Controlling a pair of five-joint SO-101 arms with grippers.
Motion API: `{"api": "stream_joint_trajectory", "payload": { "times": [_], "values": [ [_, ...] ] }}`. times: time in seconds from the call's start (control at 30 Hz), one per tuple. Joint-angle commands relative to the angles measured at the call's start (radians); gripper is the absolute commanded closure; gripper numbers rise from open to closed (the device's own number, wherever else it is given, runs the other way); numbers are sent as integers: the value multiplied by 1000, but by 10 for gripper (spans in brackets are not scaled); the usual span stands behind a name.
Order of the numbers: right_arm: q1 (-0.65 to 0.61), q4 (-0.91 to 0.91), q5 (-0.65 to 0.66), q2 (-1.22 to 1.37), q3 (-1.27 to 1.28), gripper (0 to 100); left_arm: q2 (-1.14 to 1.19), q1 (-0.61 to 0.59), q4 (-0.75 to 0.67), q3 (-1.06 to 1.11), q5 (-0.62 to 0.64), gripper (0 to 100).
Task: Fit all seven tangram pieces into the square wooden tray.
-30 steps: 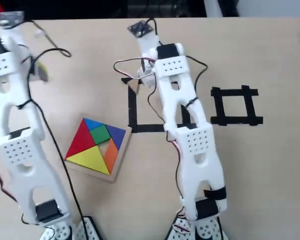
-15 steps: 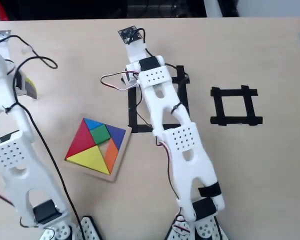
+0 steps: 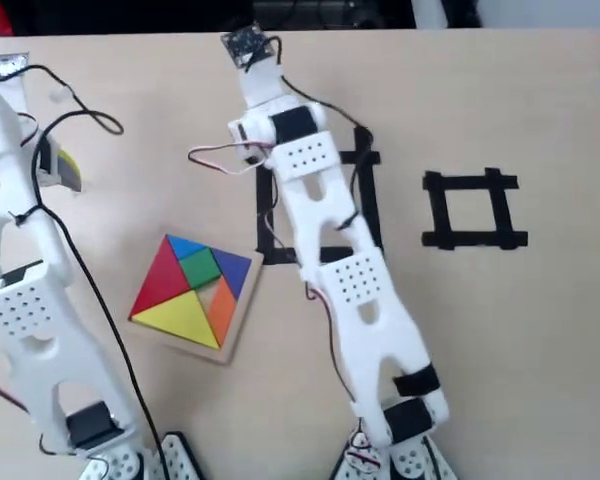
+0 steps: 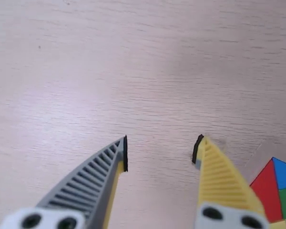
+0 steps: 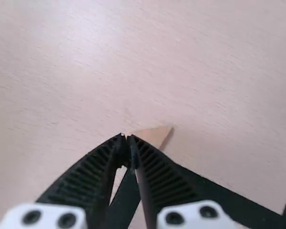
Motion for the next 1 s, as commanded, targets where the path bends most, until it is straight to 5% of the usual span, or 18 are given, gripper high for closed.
{"api": "stream_joint_trajectory", "payload": {
  "times": [0.0, 0.33, 0.8, 0.97],
  "values": [
    [-21, -86, 43, 104, -136, 988, -9, 5, -11, -2, 18, 759],
    [15, -38, 48, 156, -139, 988, -11, 2, -17, 61, 18, 759],
    [140, 417, 155, 4, -139, 988, -11, 16, -44, 61, 21, 759],
    [98, 336, 183, -82, -136, 988, -11, 19, -44, 59, 58, 759]
  ]
}}
